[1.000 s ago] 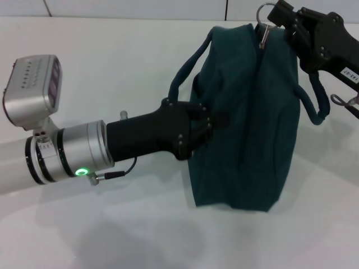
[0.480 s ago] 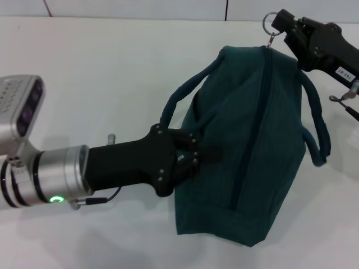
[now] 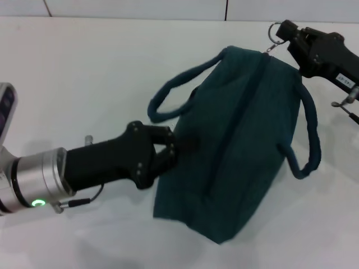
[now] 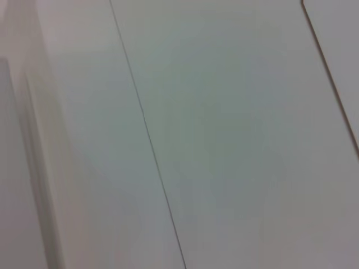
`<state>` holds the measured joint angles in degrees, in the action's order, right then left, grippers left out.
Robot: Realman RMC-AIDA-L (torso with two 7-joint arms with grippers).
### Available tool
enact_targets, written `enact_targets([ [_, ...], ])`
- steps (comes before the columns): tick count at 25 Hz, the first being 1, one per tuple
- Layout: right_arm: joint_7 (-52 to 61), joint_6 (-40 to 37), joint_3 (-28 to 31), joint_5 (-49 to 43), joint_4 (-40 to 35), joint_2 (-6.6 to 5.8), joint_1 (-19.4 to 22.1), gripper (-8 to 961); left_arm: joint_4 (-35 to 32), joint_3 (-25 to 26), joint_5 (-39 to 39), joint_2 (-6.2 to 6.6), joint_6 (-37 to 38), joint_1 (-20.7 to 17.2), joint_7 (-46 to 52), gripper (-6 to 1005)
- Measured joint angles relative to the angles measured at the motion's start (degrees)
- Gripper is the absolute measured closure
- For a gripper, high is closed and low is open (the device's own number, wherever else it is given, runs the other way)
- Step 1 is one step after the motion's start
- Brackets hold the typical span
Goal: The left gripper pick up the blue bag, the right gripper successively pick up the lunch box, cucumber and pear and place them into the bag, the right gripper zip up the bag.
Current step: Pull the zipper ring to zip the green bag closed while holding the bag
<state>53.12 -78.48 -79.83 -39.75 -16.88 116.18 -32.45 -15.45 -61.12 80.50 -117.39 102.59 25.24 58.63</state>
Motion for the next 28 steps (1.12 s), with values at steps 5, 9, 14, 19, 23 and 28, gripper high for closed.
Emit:
enact_targets([
  [5, -0.84, -3.88, 0.07, 1.87, -1.44, -0.25, 3.13, 944, 0.0, 3.78, -0.18, -1.1, -5.63, -0.93, 0.22, 936],
  [9, -0.89, -6.84, 0.07, 2.9, -2.94, -0.26, 6.1, 944, -0.02, 5.17, -0.22, -1.63, -7.97, -1.2, 0.55, 936],
  [14, -0.7, -8.67, 0.03, 3.33, -2.9, -0.26, 7.65, 944, -0.07, 5.91, -0.78, -1.61, -7.67, -2.0, 0.25, 791],
  [19, -0.49, -8.6, 0.03, 3.42, -2.61, -0.26, 7.54, 944, -1.13, 9.17, -4.9, -2.1, -5.17, -5.07, 1.37, 599],
  [23, -0.44, -8.55, 0.08, 3.52, -2.54, -0.31, 7.71, 944, -6.18, 9.26, -4.71, -1.7, -2.68, -6.05, 6.35, 487],
  [28, -0.39, -8.4, 0.11, 3.55, -2.44, -0.34, 7.61, 944, -21.64, 9.27, -0.23, -0.61, -4.38, -6.18, 23.79, 363],
])
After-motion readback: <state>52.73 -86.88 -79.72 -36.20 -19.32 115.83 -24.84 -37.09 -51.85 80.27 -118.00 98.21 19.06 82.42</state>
